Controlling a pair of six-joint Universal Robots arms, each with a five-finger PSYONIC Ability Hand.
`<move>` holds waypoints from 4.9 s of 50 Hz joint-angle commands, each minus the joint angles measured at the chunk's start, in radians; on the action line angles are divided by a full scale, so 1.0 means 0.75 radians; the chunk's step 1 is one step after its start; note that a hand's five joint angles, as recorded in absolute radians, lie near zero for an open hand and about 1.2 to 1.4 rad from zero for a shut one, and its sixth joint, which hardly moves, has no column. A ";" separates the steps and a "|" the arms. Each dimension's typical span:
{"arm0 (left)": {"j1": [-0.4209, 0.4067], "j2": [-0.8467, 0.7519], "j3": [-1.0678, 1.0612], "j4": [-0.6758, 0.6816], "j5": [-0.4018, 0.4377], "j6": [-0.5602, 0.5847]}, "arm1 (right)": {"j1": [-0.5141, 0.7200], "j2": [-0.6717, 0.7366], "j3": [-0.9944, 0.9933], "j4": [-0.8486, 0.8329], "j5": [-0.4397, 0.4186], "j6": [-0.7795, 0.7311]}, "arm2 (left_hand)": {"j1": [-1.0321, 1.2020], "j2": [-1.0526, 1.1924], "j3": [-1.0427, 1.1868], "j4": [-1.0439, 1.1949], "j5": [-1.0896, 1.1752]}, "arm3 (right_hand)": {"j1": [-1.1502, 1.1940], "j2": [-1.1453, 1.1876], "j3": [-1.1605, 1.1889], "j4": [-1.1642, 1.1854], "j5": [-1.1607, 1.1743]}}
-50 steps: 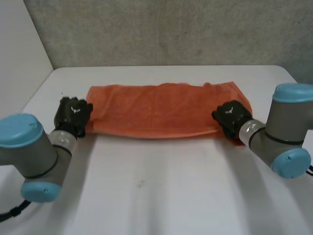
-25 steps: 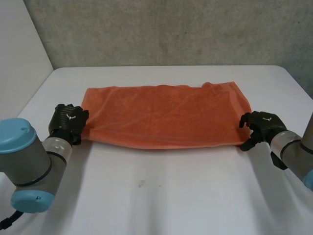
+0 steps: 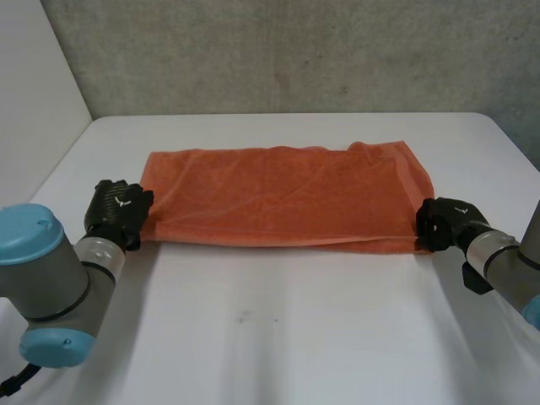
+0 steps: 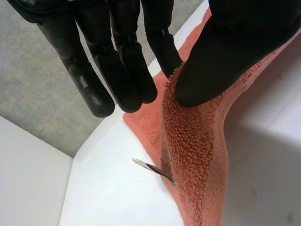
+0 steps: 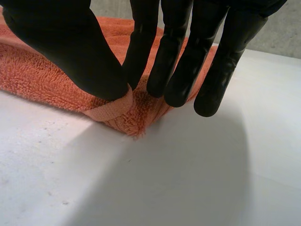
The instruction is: Fold the laundry
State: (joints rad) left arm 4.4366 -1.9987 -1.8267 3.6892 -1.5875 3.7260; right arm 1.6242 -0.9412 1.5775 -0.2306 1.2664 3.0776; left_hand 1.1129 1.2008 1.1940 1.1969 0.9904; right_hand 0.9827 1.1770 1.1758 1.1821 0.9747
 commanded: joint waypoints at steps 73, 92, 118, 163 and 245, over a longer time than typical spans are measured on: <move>-0.002 0.074 0.002 -0.172 0.002 -0.047 | -0.057 -0.197 -0.052 0.043 -0.032 -0.252 | 0.378 0.261 0.270 0.266 0.308 | 0.551 0.292 0.294 0.286 0.329; 0.030 0.246 0.045 -0.734 0.008 -0.035 | -0.028 -0.345 -0.134 1.003 0.119 -1.095 | 0.378 0.261 0.270 0.266 0.308 | 0.551 0.292 0.294 0.286 0.329; -0.011 0.141 0.887 0.119 -0.008 -0.163 | 0.160 -0.557 -0.662 -0.230 0.250 -0.487 | 0.378 0.261 0.270 0.266 0.308 | 0.551 0.292 0.294 0.286 0.329; 0.053 0.039 0.049 -0.482 -0.010 0.076 | 0.081 -0.246 -0.142 0.900 0.175 -1.065 | 0.378 0.261 0.270 0.266 0.308 | 0.551 0.292 0.294 0.286 0.329; 0.057 0.051 0.141 -0.065 0.286 -0.026 | 0.033 -0.122 -0.281 0.393 0.107 -0.565 | -1.250 -1.367 -1.358 -1.362 -1.319 | -0.884 -1.143 -1.142 -1.150 -1.106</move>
State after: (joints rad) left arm 4.4842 -2.0154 -1.5912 3.6701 -1.3727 3.7633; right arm 1.7152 -1.0379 1.3089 -0.0267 1.4426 2.5963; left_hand 0.1954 0.2034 0.2139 0.2041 0.0458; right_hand 0.2063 0.2187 0.2122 0.2329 0.0646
